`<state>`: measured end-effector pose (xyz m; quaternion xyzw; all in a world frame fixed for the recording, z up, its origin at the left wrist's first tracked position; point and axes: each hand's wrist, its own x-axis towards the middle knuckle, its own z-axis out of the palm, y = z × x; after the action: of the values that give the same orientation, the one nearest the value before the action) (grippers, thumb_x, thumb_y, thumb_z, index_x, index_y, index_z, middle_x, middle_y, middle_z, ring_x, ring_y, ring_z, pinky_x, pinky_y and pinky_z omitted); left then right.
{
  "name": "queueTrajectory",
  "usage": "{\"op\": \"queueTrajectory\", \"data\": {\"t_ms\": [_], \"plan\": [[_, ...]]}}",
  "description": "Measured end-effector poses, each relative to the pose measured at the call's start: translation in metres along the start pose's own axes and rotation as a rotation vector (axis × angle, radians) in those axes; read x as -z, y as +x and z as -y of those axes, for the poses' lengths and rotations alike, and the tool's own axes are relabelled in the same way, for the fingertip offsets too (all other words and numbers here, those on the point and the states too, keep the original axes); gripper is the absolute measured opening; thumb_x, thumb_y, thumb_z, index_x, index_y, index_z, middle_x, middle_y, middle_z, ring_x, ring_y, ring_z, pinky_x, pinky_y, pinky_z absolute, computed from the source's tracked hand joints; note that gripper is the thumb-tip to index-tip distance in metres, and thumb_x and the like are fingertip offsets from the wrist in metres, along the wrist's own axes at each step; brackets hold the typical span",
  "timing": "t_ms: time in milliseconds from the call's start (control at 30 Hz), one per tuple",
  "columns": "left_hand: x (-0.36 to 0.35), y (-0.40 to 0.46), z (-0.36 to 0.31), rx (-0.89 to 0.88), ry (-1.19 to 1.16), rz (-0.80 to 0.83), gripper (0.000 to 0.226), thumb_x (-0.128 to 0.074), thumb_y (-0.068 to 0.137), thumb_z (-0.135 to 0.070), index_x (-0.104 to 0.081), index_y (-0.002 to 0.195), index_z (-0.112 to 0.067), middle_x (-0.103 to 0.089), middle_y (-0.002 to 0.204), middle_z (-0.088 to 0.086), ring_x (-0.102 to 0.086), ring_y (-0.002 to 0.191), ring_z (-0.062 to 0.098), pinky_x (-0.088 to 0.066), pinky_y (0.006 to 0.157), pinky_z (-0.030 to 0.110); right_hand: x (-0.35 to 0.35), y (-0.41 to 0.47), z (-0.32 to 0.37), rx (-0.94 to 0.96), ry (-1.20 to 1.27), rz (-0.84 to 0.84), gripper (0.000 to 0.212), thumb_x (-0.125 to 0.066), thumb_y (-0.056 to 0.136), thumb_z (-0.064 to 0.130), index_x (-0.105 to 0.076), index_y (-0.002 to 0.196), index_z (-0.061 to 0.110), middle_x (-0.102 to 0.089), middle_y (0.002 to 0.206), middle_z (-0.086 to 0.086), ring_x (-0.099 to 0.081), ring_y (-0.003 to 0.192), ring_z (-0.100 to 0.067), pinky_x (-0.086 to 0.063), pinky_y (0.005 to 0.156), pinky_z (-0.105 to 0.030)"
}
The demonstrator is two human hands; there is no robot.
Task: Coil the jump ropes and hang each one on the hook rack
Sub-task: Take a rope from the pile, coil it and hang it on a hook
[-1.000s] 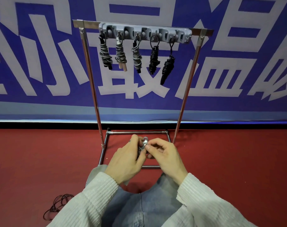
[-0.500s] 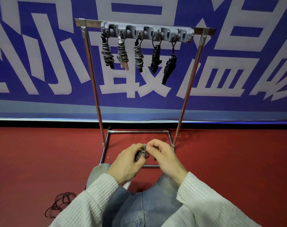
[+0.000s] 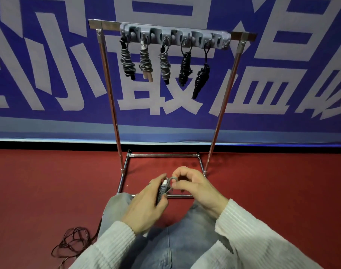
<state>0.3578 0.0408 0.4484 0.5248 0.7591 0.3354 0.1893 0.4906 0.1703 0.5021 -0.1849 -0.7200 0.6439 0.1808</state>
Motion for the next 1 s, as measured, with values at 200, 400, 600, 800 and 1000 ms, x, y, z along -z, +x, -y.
{"op": "queueTrajectory", "data": {"t_ms": [200, 400, 600, 800, 1000], "plan": [[-0.001, 0.01, -0.017, -0.071, 0.117, 0.053, 0.025, -0.037, 0.092, -0.037, -0.04, 0.115, -0.046, -0.043, 0.091, -0.013, -0.05, 0.088, 0.015, -0.047, 0.085, 0.047, -0.002, 0.007, 0.008, -0.127, 0.136, 0.018, 0.009, -0.06, 0.079, 0.018, -0.06, 0.08, 0.01, -0.063, 0.076, -0.009, -0.058, 0.069, -0.014, -0.047, 0.063, -0.02], [-0.002, 0.019, -0.02, -0.125, 0.221, -0.01, 0.014, -0.054, 0.097, -0.044, -0.041, 0.095, -0.041, -0.042, 0.088, -0.019, -0.059, 0.091, 0.017, -0.039, 0.069, 0.037, -0.003, 0.006, 0.009, -0.155, 0.115, -0.012, 0.007, -0.059, 0.077, 0.019, -0.062, 0.075, 0.013, -0.063, 0.074, -0.007, -0.057, 0.065, -0.011, -0.042, 0.058, -0.02], [-0.004, 0.019, -0.019, -0.068, 0.271, 0.082, 0.032, -0.045, 0.099, -0.028, -0.02, 0.091, -0.046, -0.043, 0.099, -0.01, -0.058, 0.092, 0.026, -0.048, 0.081, 0.045, -0.004, 0.005, 0.009, -0.203, 0.116, 0.0, 0.027, -0.059, 0.099, 0.012, -0.061, 0.072, 0.016, -0.061, 0.076, -0.009, -0.055, 0.064, -0.01, -0.042, 0.058, -0.021], [-0.004, 0.021, -0.021, -0.038, 0.314, 0.076, 0.011, -0.048, 0.1, -0.046, -0.042, 0.096, -0.037, -0.053, 0.109, -0.012, -0.063, 0.098, 0.023, -0.049, 0.082, 0.04, -0.007, 0.002, 0.006, -0.244, 0.118, -0.037, 0.03, -0.06, 0.099, 0.015, -0.061, 0.069, 0.017, -0.062, 0.073, -0.007, -0.056, 0.068, -0.015, -0.045, 0.062, -0.024], [-0.007, 0.028, -0.026, 0.113, 0.36, 0.18, 0.02, -0.05, 0.099, -0.036, -0.058, 0.113, -0.025, -0.064, 0.117, -0.001, -0.065, 0.108, 0.032, -0.051, 0.088, 0.043, -0.015, 0.002, 0.006, -0.247, 0.02, -0.044, 0.03, -0.066, 0.091, 0.027, -0.061, 0.061, 0.026, -0.061, 0.068, -0.003, -0.054, 0.066, -0.013, -0.041, 0.058, -0.022]]}}
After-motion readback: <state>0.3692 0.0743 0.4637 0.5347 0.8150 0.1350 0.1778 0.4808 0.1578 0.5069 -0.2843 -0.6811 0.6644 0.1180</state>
